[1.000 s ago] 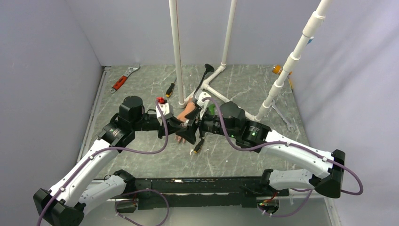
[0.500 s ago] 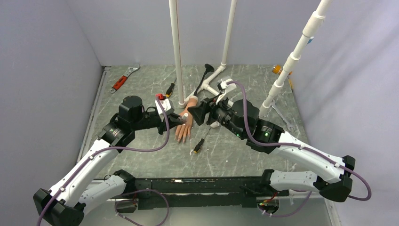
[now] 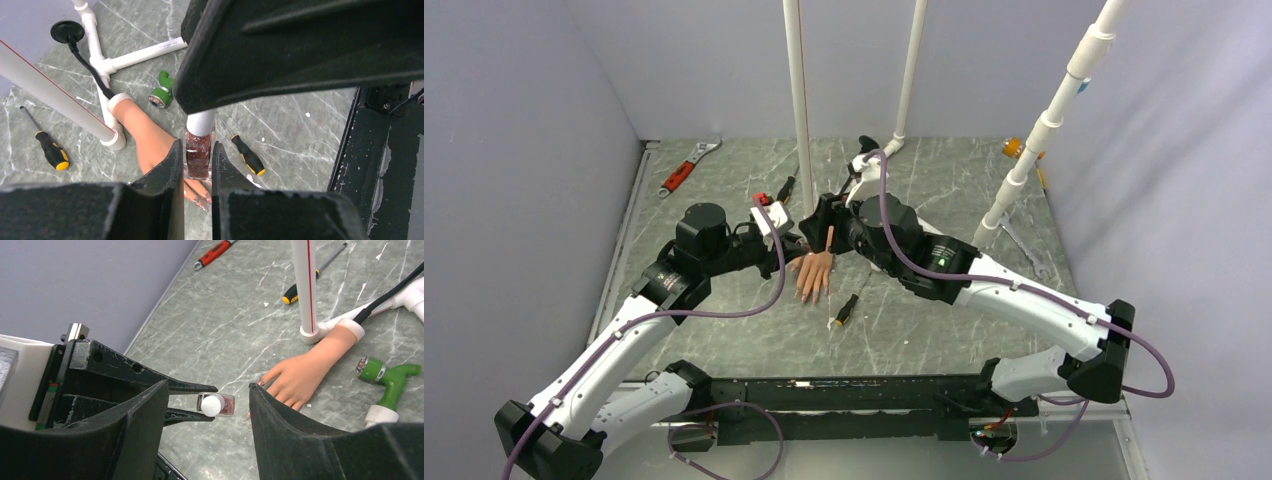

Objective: Paint the nails
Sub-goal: Unscrew the nail polish bottle.

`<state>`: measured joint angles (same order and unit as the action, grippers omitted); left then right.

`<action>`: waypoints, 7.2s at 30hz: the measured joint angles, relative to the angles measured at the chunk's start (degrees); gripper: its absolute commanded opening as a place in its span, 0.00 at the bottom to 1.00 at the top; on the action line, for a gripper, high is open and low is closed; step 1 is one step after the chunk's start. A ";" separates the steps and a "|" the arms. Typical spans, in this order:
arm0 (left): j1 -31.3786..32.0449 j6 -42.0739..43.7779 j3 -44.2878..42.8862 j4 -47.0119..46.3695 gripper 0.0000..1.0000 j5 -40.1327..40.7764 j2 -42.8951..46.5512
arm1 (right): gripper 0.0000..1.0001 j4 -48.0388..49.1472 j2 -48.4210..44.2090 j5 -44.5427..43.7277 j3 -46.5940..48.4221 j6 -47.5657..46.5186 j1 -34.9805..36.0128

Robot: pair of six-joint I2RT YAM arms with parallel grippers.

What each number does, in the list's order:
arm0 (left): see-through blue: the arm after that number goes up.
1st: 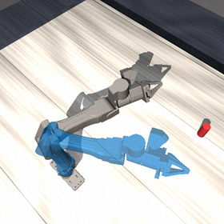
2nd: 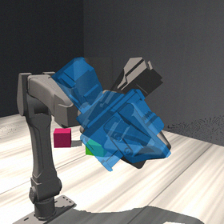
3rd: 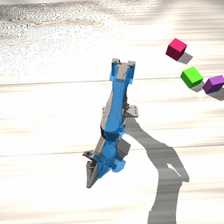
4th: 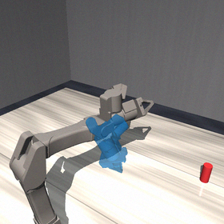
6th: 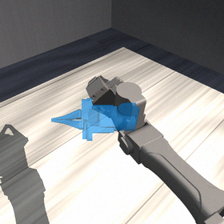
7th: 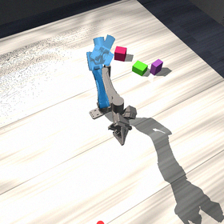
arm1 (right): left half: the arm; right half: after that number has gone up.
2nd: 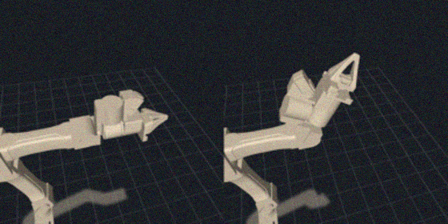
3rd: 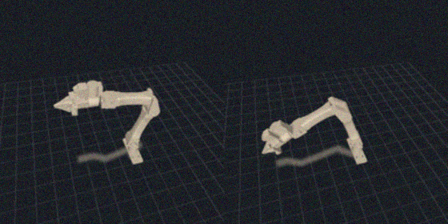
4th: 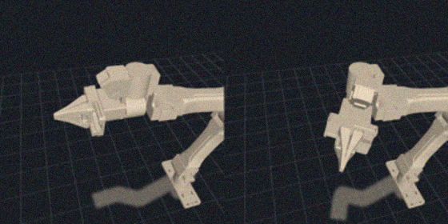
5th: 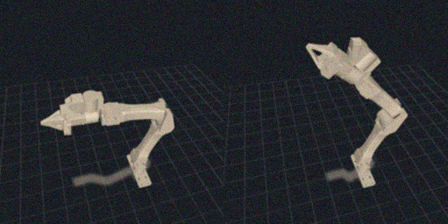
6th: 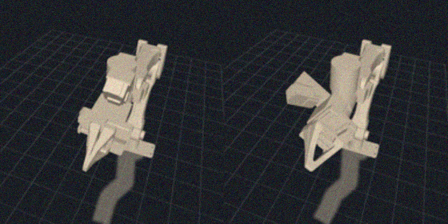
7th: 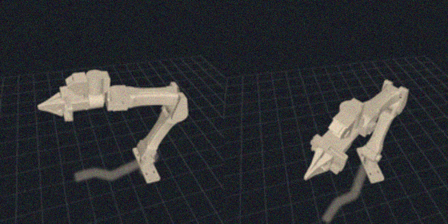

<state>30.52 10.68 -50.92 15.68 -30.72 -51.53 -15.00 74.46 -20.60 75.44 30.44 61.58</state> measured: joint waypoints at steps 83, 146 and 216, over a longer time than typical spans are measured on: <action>-0.09 2.40 -0.55 3.32 0.00 -17.73 0.11 | 0.00 2.16 -7.21 20.68 -10.45 -16.04 -0.22; -0.07 -0.90 -1.51 1.07 0.00 2.36 0.83 | 0.45 4.57 1.75 2.40 -2.51 -0.39 0.02; -0.13 -0.22 -1.05 6.16 0.00 -6.93 1.07 | 0.64 11.43 -0.57 21.84 -9.81 -23.17 -1.57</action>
<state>30.39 10.46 -51.96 21.85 -37.65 -50.46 -3.57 73.89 1.23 65.63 7.27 60.01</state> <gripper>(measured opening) 0.175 0.537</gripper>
